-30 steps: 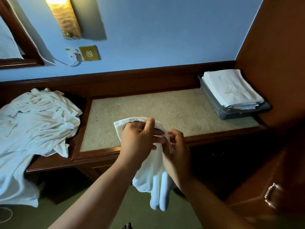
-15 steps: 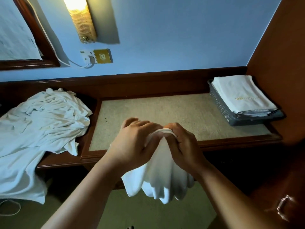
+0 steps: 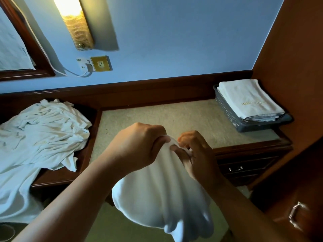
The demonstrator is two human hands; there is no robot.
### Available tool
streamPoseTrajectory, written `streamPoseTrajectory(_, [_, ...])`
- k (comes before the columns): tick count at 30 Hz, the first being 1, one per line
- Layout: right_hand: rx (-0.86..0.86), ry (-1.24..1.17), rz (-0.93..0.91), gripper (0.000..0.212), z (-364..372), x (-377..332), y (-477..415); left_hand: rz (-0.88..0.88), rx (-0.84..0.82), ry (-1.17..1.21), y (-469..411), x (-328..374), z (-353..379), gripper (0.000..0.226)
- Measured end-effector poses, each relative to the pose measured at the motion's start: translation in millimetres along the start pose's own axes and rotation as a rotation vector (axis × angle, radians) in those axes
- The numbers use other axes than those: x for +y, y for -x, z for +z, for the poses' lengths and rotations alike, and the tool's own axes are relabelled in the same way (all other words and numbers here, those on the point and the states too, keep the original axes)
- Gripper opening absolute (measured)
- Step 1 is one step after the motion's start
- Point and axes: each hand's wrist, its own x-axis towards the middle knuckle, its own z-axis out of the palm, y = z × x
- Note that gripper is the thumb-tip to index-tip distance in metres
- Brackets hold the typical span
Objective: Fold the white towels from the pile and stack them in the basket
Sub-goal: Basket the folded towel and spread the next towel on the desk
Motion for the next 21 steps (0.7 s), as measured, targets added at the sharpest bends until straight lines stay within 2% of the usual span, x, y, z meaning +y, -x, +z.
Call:
streamPoseTrajectory(3, [0.014, 0.044, -0.016, 0.017, 8.0, 6.7, 20.0, 0.005, -0.083, -0.038, -5.3, 2.1, 0.1, 0.038])
streamPoseTrajectory(6, [-0.031, 0.0, 0.171, 0.011, 17.8, 12.6, 43.1, 0.011, -0.183, -0.092, -11.8, 7.7, 3.2, 0.031])
streamPoseTrajectory(8, [-0.116, 0.047, 0.281, 0.02, 28.3, 19.3, 56.8, 0.007, -0.241, -0.123, -14.7, 8.2, 3.1, 0.028])
streamPoseTrajectory(11, [-0.265, 0.251, 0.32, 0.046, 41.1, 40.8, 74.7, 0.002, -0.279, -0.142, -17.1, -1.6, -6.7, 0.032])
streamPoseTrajectory(12, [-0.321, 0.267, 0.389, 0.048, 40.7, 47.9, 78.2, -0.006, -0.285, -0.146, -17.0, -6.9, -12.5, 0.036])
streamPoseTrajectory(15, [-0.455, 0.245, 0.577, 0.037, 33.4, 66.2, 85.2, -0.021, -0.258, -0.143, -14.5, -27.3, -28.7, 0.049])
streamPoseTrajectory(19, [-0.499, 0.295, 0.357, 0.03, 36.0, 70.9, 76.5, -0.024, -0.216, -0.149, -7.7, -47.7, -43.2, 0.063])
streamPoseTrajectory(21, [-0.584, 0.339, 0.403, 0.04, 39.9, 66.0, 62.1, -0.024, -0.211, -0.166, -4.8, -54.0, -47.9, 0.057])
